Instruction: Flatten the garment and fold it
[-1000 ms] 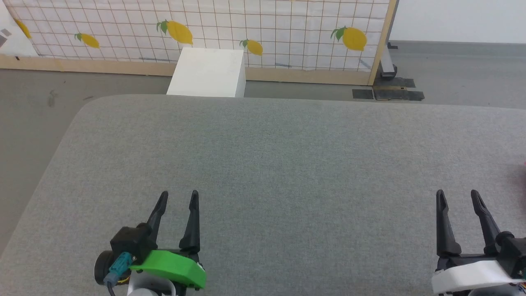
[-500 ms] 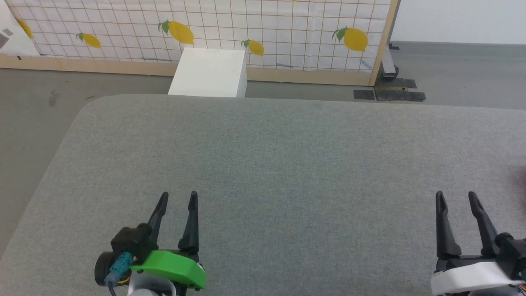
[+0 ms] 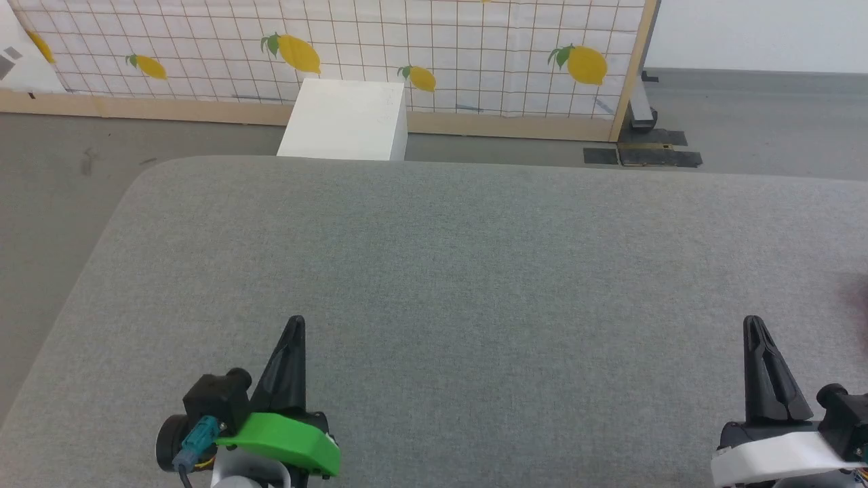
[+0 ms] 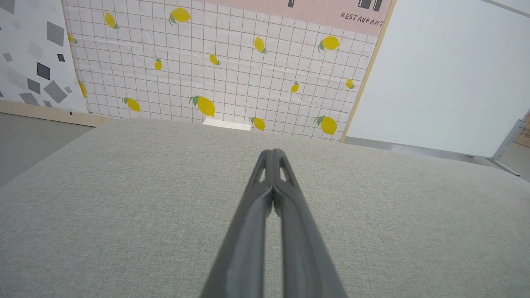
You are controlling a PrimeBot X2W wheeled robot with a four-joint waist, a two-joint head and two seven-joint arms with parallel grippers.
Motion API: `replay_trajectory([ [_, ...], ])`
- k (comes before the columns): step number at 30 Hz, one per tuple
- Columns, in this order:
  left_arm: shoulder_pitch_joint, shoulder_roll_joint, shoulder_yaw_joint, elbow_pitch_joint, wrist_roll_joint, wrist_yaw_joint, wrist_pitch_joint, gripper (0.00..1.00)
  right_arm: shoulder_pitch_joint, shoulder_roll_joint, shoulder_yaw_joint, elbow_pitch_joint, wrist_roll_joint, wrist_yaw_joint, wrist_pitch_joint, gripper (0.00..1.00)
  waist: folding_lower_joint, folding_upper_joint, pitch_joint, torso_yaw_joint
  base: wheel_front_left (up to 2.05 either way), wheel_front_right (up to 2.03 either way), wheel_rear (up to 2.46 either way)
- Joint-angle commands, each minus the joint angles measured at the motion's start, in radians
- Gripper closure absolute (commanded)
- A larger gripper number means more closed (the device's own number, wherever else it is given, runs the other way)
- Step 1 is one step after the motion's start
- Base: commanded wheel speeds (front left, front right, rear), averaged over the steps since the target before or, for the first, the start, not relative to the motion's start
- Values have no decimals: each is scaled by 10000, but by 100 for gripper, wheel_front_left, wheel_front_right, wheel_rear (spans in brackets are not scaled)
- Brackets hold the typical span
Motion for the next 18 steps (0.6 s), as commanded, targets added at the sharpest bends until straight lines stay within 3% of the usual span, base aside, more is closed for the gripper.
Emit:
replay_trajectory([
  [1, 2, 0, 8, -11, 18, 6, 19, 100, -7, 0, 12, -2, -6, 0, 19, 100, 1, 0, 0, -1, 0, 0, 0],
  [18, 33, -5, 152, -220, 350, 124, 364, 100, -138, 4, 195, -39, -154, -2, 363, 100, 1, 0, 12, -16, 0, 0, 0],
])
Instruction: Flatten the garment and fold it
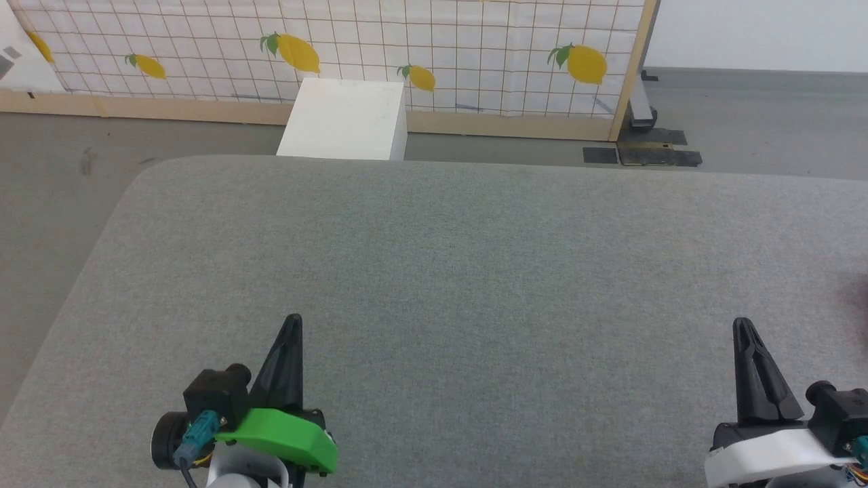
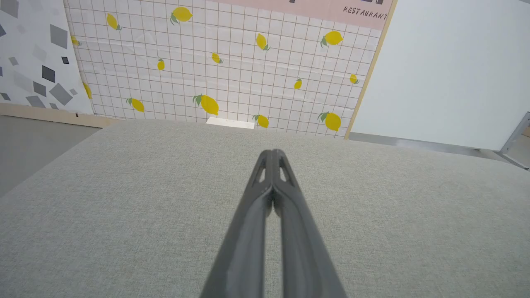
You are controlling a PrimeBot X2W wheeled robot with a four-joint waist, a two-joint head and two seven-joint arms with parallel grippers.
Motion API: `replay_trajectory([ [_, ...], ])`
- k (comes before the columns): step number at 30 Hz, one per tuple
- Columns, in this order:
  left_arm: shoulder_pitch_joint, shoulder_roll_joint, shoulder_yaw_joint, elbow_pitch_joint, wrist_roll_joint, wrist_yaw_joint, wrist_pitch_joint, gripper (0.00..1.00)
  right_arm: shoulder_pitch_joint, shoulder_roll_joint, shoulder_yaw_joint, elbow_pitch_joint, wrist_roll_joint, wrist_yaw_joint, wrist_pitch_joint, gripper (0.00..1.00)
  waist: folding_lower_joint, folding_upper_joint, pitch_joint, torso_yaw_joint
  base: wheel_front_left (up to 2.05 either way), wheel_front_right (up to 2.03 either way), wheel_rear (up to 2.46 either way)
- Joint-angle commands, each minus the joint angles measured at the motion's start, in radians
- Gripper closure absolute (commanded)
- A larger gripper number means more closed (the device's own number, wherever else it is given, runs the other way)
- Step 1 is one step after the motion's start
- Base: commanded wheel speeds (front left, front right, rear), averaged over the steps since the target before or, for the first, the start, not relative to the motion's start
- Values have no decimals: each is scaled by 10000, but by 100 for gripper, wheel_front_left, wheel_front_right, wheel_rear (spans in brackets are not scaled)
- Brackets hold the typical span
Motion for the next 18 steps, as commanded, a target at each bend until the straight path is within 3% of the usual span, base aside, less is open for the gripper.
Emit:
replay_trajectory([
  [1, 35, -5, 56, -69, 95, 65, 60, 100, -138, 4, 51, -37, -112, -2, 70, 100, 0, 0, 1, -1, 0, 0, 0],
  [18, 67, -10, 200, -277, 427, 182, 405, 100, -268, 8, 233, -75, -259, -4, 414, 100, 0, 0, 12, -16, 0, 0, 0],
])
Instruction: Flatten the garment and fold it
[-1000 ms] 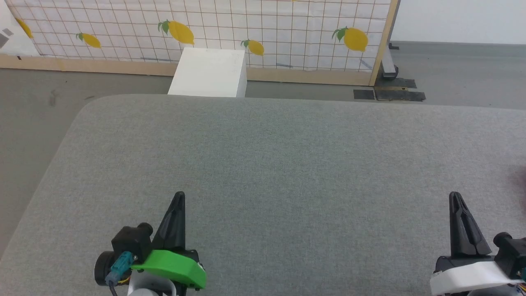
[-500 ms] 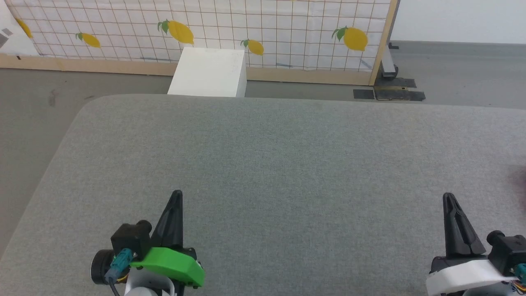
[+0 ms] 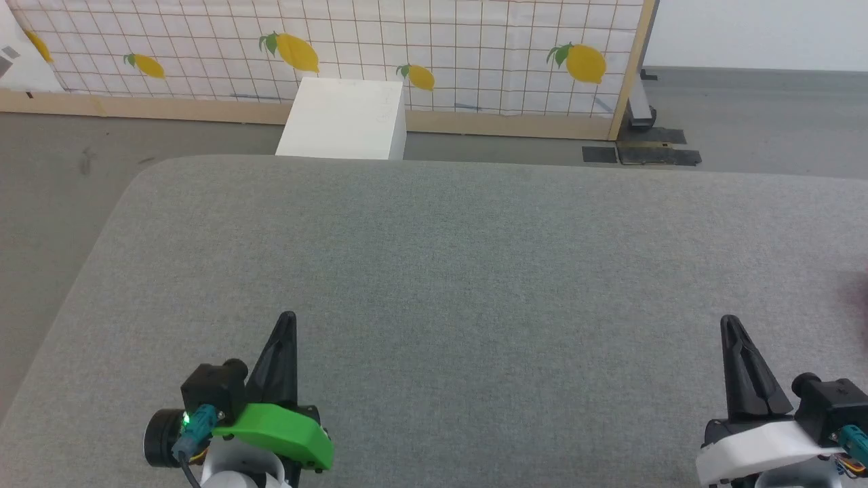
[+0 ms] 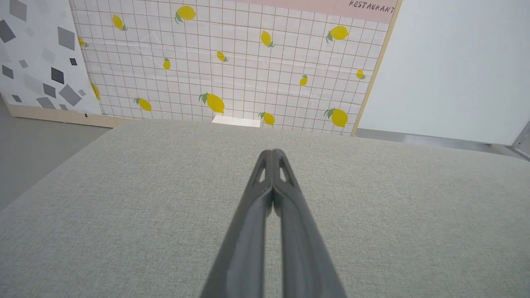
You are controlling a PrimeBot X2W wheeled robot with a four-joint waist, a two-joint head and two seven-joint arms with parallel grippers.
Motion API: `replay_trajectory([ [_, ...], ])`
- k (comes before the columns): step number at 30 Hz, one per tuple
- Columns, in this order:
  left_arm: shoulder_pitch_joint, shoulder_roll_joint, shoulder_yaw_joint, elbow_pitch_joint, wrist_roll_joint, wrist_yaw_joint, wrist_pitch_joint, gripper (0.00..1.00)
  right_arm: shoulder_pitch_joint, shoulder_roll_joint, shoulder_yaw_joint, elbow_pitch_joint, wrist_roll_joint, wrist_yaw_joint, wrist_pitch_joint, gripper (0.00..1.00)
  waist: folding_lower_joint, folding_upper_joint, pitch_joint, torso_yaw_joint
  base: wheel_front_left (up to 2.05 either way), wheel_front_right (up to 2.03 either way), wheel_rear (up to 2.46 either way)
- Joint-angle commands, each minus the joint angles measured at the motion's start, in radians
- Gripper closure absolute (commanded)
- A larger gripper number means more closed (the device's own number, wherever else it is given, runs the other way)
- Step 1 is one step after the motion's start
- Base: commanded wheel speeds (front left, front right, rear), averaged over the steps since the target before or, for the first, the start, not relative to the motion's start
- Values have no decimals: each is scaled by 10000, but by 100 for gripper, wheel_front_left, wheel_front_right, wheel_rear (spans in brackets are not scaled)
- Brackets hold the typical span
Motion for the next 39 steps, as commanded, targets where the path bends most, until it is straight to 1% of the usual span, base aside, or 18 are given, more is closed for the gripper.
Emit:
replay_trajectory([
  [1, 68, -10, 43, -66, 189, 72, 42, 100, -167, 8, 57, -59, -87, -4, 62, 100, 0, 0, 1, -1, 0, 0, 0],
  [39, 140, -20, 366, -533, 935, 336, 818, 100, -460, 17, 467, -143, -419, -9, 834, 100, 0, 0, 27, -35, 0, 0, 0],
])
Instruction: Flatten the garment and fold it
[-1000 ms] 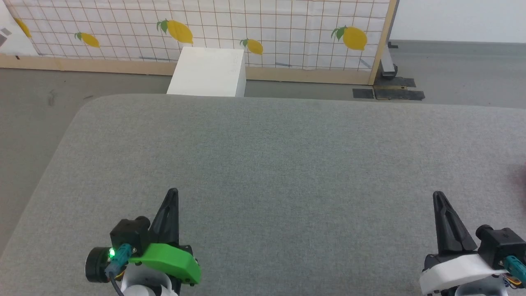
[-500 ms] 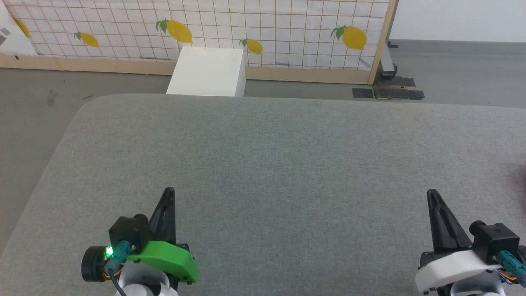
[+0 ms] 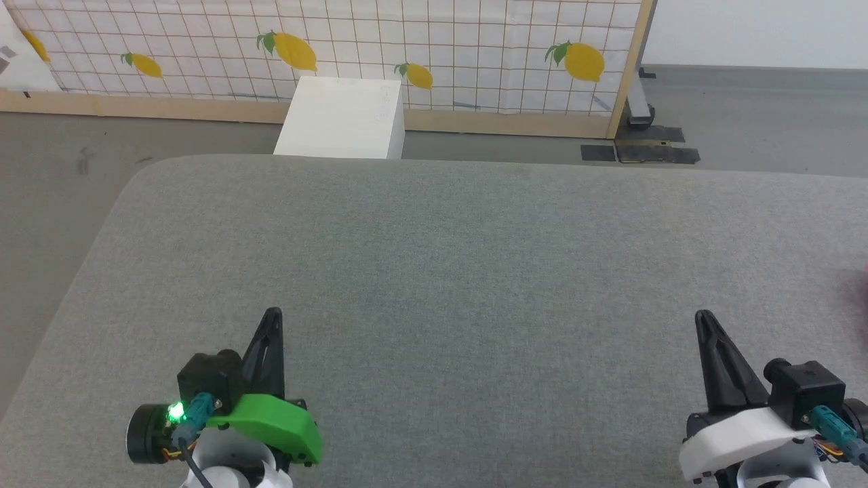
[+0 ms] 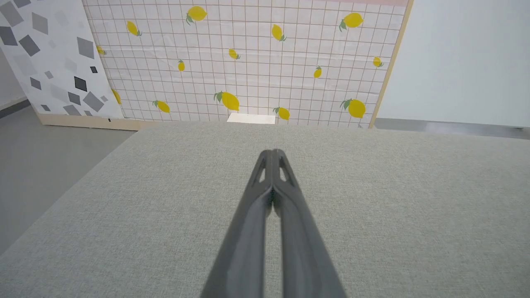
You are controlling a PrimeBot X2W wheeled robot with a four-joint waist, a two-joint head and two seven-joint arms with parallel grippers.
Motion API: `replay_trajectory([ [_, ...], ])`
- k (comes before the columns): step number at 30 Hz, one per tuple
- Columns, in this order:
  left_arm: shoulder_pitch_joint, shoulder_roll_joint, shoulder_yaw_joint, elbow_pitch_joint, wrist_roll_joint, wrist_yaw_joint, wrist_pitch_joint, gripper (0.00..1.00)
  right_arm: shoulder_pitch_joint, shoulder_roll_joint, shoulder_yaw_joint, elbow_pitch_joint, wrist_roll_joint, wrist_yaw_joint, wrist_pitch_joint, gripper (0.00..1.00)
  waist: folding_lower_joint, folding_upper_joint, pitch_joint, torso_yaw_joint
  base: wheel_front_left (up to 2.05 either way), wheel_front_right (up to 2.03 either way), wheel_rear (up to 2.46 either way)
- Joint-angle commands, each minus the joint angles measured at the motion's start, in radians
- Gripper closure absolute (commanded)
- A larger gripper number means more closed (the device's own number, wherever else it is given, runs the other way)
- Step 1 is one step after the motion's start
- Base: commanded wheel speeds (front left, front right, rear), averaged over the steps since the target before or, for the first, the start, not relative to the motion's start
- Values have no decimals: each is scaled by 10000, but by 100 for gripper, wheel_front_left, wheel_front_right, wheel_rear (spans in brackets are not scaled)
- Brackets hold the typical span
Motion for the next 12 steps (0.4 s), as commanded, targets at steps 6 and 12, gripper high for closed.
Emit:
replay_trajectory([
  [6, 134, -20, 89, -138, 231, 101, 157, 100, -252, 16, 105, -81, -133, -10, 176, 100, 0, 0, 4, -5, 0, 0, 0],
  [12, 145, -21, 140, -211, 347, 142, 278, 100, -297, 17, 169, -95, -185, -10, 297, 100, 0, 0, 8, -11, 0, 0, 0],
])
